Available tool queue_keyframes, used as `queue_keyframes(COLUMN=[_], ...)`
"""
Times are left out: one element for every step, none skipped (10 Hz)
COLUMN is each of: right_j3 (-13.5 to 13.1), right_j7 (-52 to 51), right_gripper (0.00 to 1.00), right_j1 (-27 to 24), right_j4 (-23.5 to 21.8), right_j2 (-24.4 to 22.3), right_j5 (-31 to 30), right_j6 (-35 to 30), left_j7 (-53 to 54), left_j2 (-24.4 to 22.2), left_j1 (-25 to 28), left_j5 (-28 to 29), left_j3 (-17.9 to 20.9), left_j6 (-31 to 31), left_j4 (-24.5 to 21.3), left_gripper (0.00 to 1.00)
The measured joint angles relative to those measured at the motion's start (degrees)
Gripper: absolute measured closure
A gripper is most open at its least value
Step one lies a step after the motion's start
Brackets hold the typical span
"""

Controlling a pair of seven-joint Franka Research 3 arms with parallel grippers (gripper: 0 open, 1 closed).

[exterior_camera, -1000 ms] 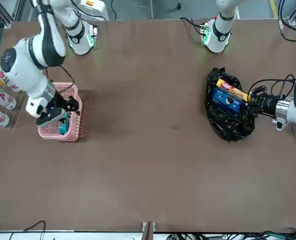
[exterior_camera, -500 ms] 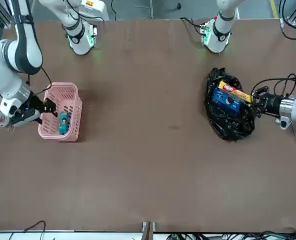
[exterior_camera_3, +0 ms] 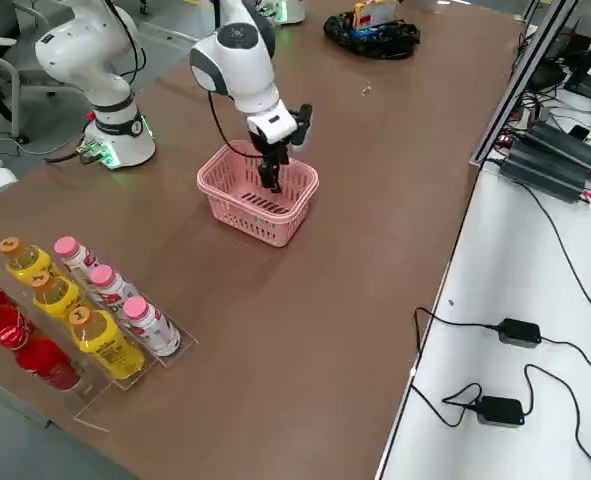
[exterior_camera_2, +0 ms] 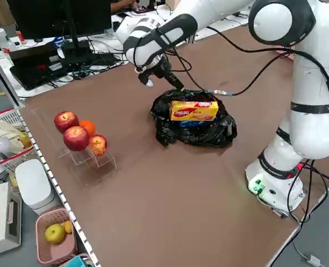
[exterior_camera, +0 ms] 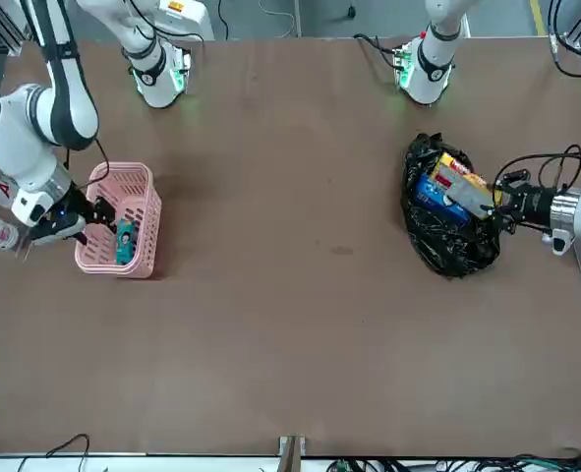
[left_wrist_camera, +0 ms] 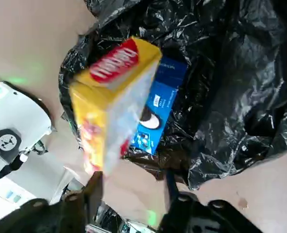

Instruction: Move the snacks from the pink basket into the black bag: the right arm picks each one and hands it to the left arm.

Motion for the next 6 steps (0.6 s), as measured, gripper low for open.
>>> queue_keyframes(right_j3=[0.0,0.2,0.4,0.5,0.6,0.6], right_j7=[0.0,0.0,0.0,0.0,0.0,0.0], right_gripper=[0.00,0.00,0.00,0.00,0.00,0.00], right_j1=[0.0,0.0,0.0,0.0,0.0,0.0], right_j4=[-1.1,-2.6,-3.8,-4.4,-4.7,-5.1], right_j2=[0.4,0.7,0.8,0.8,0.9,1.1], right_j5=[0.0,0.0,0.0,0.0,0.0,0.0], right_j6=[2.5,4.9,6.1,6.4,6.5,6.8], left_j7=[0.0,0.0,0.0,0.0,-0.1,-0.2], left_j2=[-0.1,-0.3,-0.8,-1.5,-1.9,-2.1], left_j1=[0.0,0.0,0.0,0.0,-0.1,-0.2], left_j5=[-0.2,-0.3,-0.5,-0.5,-0.5,-0.4], left_j3=[-0.1,-0.3,-0.8,-1.9,-3.4,-4.7], left_j6=[0.0,0.0,0.0,-0.1,-0.1,-0.1], left_j4=[0.3,0.7,1.4,2.8,5.1,7.9], left_gripper=[0.17,0.04,0.00,0.00,0.00,0.00])
